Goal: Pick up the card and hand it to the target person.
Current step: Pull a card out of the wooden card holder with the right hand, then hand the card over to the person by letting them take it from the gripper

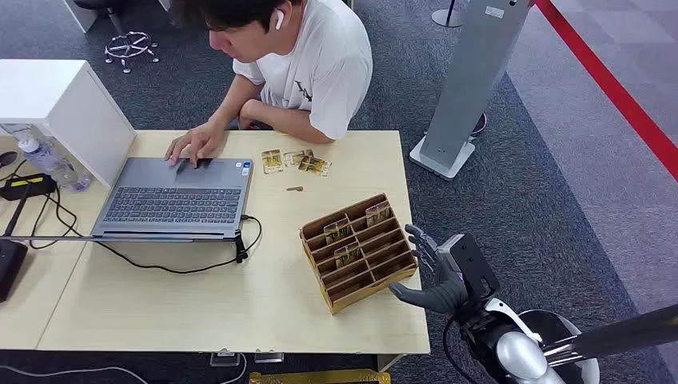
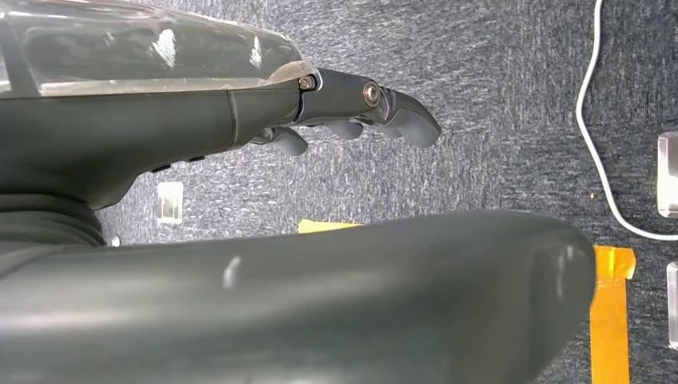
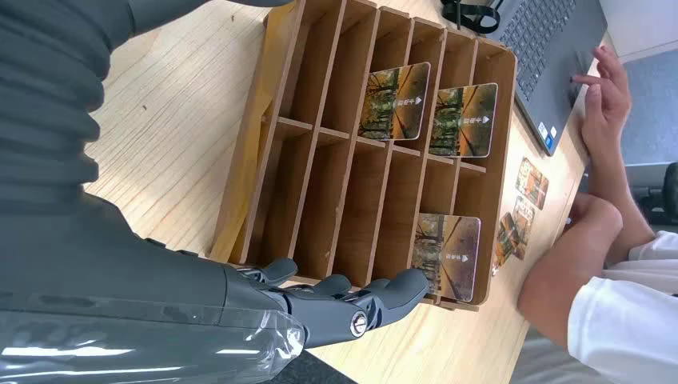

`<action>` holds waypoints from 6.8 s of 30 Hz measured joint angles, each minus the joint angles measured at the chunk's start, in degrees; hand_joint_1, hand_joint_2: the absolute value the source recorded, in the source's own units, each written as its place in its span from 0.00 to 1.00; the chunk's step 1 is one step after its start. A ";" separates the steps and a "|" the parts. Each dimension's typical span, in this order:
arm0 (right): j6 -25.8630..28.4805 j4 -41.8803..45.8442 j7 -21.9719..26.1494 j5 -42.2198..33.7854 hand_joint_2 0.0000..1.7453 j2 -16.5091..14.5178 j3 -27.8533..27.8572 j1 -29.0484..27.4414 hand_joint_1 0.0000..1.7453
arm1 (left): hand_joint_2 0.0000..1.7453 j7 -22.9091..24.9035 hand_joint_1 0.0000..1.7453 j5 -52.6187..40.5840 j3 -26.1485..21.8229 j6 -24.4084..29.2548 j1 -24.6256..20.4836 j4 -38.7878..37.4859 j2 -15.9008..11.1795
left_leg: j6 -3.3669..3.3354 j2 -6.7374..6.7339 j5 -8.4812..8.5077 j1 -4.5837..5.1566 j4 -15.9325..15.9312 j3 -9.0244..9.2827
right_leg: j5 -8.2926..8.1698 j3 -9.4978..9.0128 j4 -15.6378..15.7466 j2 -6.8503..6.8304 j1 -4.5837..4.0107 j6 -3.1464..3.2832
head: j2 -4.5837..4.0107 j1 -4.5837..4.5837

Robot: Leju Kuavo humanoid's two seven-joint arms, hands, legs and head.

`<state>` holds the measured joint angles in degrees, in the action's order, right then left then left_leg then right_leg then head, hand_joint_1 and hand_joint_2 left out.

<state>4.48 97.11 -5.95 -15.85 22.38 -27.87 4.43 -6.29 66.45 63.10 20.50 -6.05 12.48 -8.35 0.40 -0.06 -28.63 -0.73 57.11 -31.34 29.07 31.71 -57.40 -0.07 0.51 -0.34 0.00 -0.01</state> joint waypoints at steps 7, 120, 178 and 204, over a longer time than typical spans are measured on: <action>0.07 -0.02 0.03 0.21 1.00 0.00 -0.02 -0.01 0.00 | 0.00 -0.02 0.00 0.00 0.00 -0.02 0.00 0.00 0.00 | 0.00 0.00 0.00 0.00 0.00 0.00 | 0.00 0.00 0.00 0.00 0.00 0.00 | 0.00 0.01; -11.90 -22.45 -27.07 69.96 1.00 -8.72 -27.91 34.17 0.84 | 0.00 -0.24 0.00 0.75 0.00 0.01 -0.14 0.00 -0.05 | 0.00 0.03 0.02 0.00 0.00 0.00 | -0.01 -0.02 -0.04 -0.03 0.00 0.00 | 0.00 0.01; -3.41 -0.03 -18.64 72.27 1.00 -3.85 -27.58 37.35 0.87 | 1.00 -1.46 0.00 0.79 0.00 -0.75 0.15 0.00 -0.05 | 0.00 -0.02 0.03 0.00 0.01 0.05 | -0.02 -0.01 -0.04 0.03 0.00 0.01 | 0.00 0.00; 9.26 -3.13 -8.11 66.48 1.00 -6.18 -26.58 29.90 0.00 | 0.00 -2.10 0.00 -0.20 0.02 -0.64 0.08 0.00 0.02 | 0.00 0.00 0.02 0.00 0.00 0.01 | -0.02 -0.02 -0.04 0.02 0.00 0.01 | 0.00 0.03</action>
<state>13.74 93.98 -14.05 50.63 16.20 -54.45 34.33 -8.39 66.24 63.12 19.86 -5.97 12.48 -8.33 0.40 -0.06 -28.61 -0.73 57.11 -31.33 29.06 31.69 -57.43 -0.06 0.51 -0.33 0.00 0.02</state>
